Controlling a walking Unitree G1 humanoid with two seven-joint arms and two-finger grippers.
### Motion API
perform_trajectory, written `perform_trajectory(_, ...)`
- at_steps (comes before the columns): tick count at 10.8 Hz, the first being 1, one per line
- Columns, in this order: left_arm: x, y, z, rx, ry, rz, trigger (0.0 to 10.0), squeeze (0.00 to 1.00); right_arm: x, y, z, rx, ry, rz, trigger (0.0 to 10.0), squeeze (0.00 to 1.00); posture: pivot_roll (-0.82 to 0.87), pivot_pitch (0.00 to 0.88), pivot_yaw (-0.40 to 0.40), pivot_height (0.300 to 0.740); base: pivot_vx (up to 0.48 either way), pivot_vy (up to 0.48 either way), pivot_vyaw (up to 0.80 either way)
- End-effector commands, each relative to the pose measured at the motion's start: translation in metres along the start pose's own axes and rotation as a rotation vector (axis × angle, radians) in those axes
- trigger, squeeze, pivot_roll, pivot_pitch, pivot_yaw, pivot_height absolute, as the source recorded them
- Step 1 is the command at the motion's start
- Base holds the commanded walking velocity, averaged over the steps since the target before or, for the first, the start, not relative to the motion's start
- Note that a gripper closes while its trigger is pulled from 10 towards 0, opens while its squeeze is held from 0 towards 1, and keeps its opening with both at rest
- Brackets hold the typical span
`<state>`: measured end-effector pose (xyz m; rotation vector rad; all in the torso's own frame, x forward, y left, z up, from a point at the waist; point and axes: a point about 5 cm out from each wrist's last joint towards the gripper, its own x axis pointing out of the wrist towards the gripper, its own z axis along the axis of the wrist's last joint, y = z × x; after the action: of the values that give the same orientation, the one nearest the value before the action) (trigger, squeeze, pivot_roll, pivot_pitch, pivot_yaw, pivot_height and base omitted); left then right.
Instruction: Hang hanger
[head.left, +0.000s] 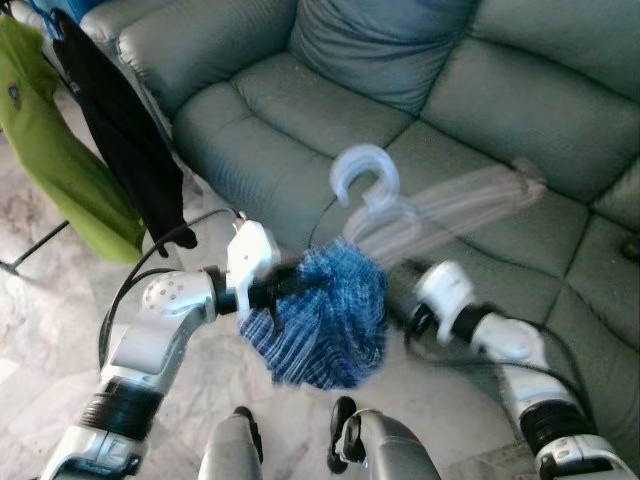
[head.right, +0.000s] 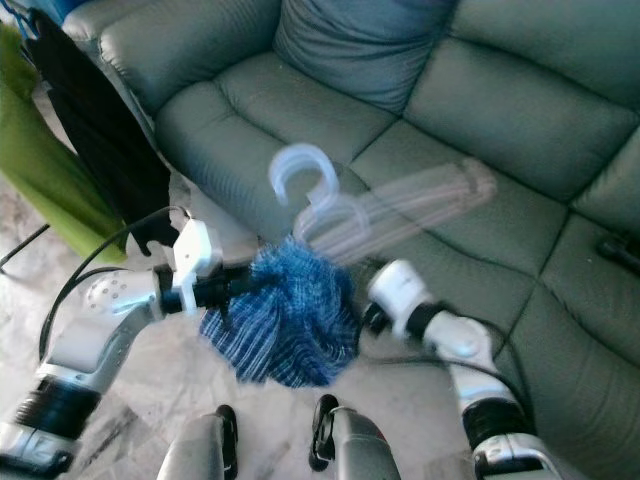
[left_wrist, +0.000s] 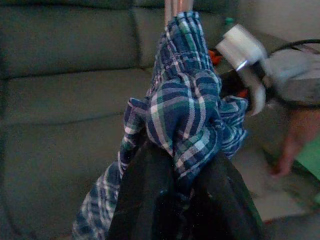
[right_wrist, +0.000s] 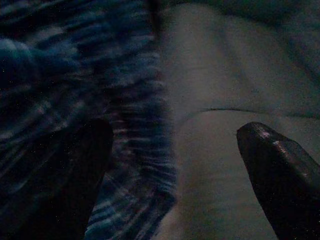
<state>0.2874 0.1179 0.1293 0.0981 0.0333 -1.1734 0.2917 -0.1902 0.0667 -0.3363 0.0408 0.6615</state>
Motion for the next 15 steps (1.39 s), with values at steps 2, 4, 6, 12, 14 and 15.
perform_trajectory(2, -0.003, -0.008, -0.001, -0.026, 0.011, -0.084, 0.0, 0.00, -0.004, -0.010, 0.003, -0.001, -0.042, -0.128, 10.0, 1.00, -0.02, 0.232, -0.042, 0.740, 0.000, 0.000, 0.00)
perform_trajectory(4, -0.006, -0.002, -0.006, 0.040, 0.068, -0.105, 0.0, 0.00, 0.000, -0.020, 0.017, -0.062, -0.099, -0.171, 10.0, 1.00, -0.02, 0.234, -0.038, 0.740, 0.000, 0.000, 0.00)
perform_trajectory(6, -0.006, -0.005, 0.006, 0.018, 0.042, -0.185, 0.0, 0.00, 0.004, -0.026, 0.025, -0.092, -0.128, -0.197, 10.0, 1.00, -0.02, 0.234, -0.040, 0.740, 0.000, 0.000, 0.00)
perform_trajectory(12, 0.018, -0.015, 0.038, 0.021, -0.109, -0.240, 0.0, 0.00, 0.035, 0.015, 0.029, 0.088, -0.139, 0.121, 10.0, 1.00, 0.00, 0.233, -0.035, 0.740, 0.000, 0.000, 0.00)
perform_trajectory(14, 0.015, -0.001, 0.038, 0.046, -0.106, -0.166, 0.0, 0.00, 0.026, 0.017, 0.025, 0.123, -0.114, 0.187, 10.0, 1.00, -0.01, 0.239, -0.031, 0.740, 0.000, 0.000, 0.00)
perform_trajectory(15, 0.013, 0.001, 0.038, 0.052, -0.096, -0.163, 0.0, 0.00, 0.023, 0.013, 0.024, 0.123, -0.112, 0.174, 10.0, 1.00, -0.02, 0.240, -0.028, 0.740, 0.000, 0.000, 0.00)
